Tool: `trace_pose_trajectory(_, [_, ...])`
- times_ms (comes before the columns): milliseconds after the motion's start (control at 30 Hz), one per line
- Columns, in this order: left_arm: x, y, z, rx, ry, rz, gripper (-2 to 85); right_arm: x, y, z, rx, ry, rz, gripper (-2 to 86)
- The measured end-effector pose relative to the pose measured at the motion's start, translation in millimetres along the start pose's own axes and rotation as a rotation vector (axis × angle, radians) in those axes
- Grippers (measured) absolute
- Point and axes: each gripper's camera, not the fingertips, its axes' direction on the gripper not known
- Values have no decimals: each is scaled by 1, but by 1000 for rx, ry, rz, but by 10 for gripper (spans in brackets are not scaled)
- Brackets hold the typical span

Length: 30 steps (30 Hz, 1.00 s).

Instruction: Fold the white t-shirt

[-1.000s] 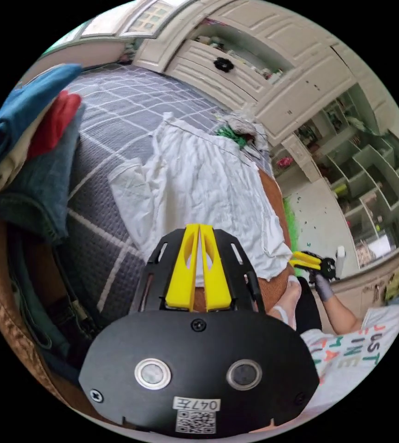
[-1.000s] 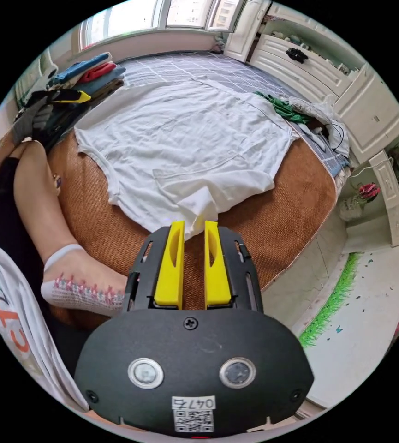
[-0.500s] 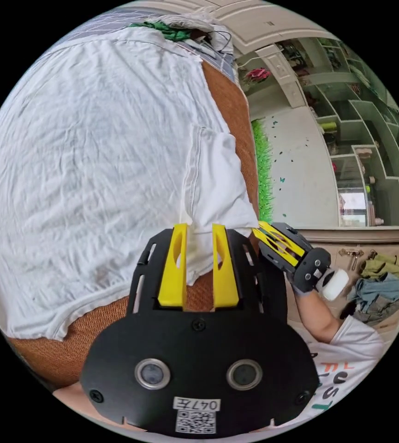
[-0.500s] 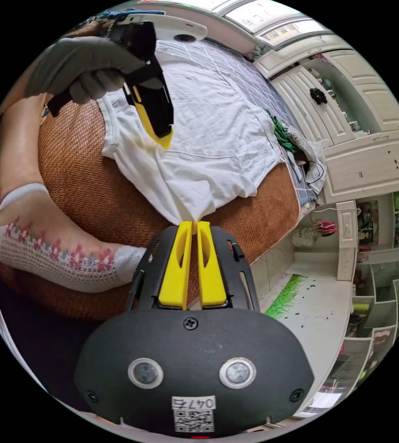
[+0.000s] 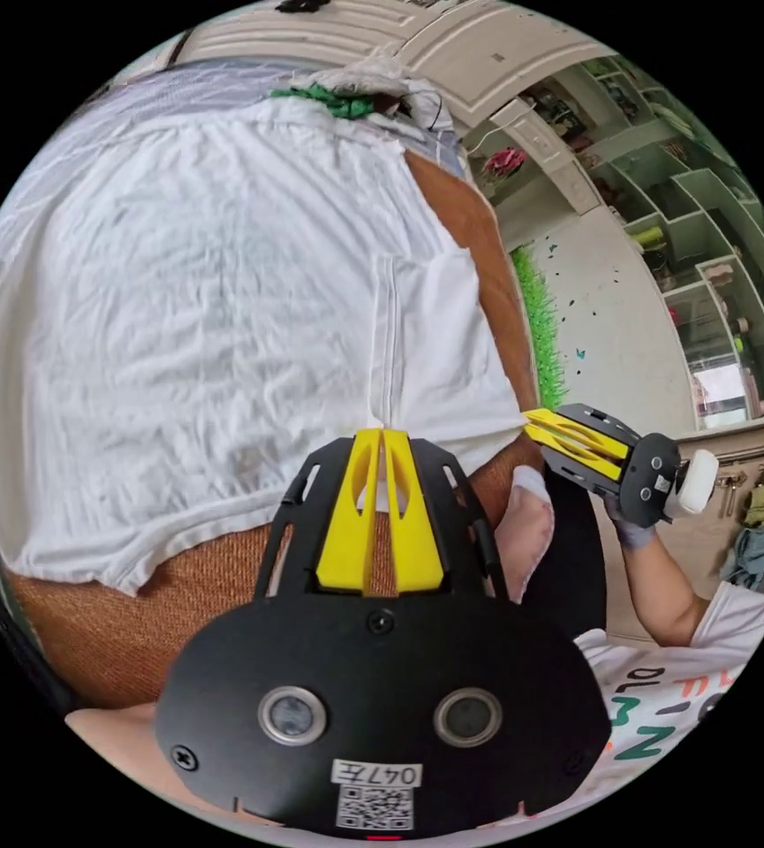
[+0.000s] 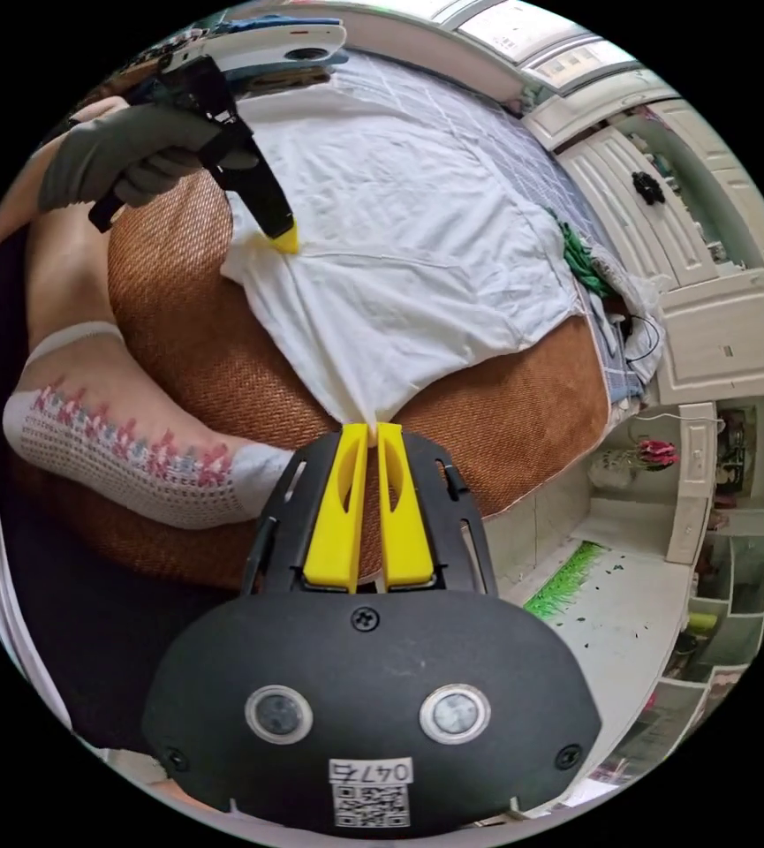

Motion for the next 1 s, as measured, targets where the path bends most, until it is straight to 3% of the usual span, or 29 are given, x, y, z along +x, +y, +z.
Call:
trace_pose_trajectory(133, [-2,-1,3,20,71,66,-7,28,4,8,-36,-40,8,7])
trace_pose_trajectory(267, [-7,6,10,-9,66,77,6,77,29,18,-110,-219,67,17])
trace_pose_trajectory(400, [-22,27,-4,6,79,14,50,147,49,-10,142,-348,276,16])
trace_pose_trajectory(567, [-44,59,-56,110,72,-57,63,179,4,7,206,-388,244,12])
trace_pose_trajectory(667, [-83,94,-130,330,-25,-177,64,188,-23,14,205,-427,216,8])
trace_pose_trajectory(733, [-138,131,-194,553,-109,-366,68,196,-39,4,268,-420,210,5])
trace_pose_trajectory(800, [-184,147,-228,638,-135,-480,71,206,-76,-4,313,-451,172,4])
trace_pose_trajectory(1000, [-290,125,-242,455,-281,-555,70,212,-224,-36,402,-542,-17,9])
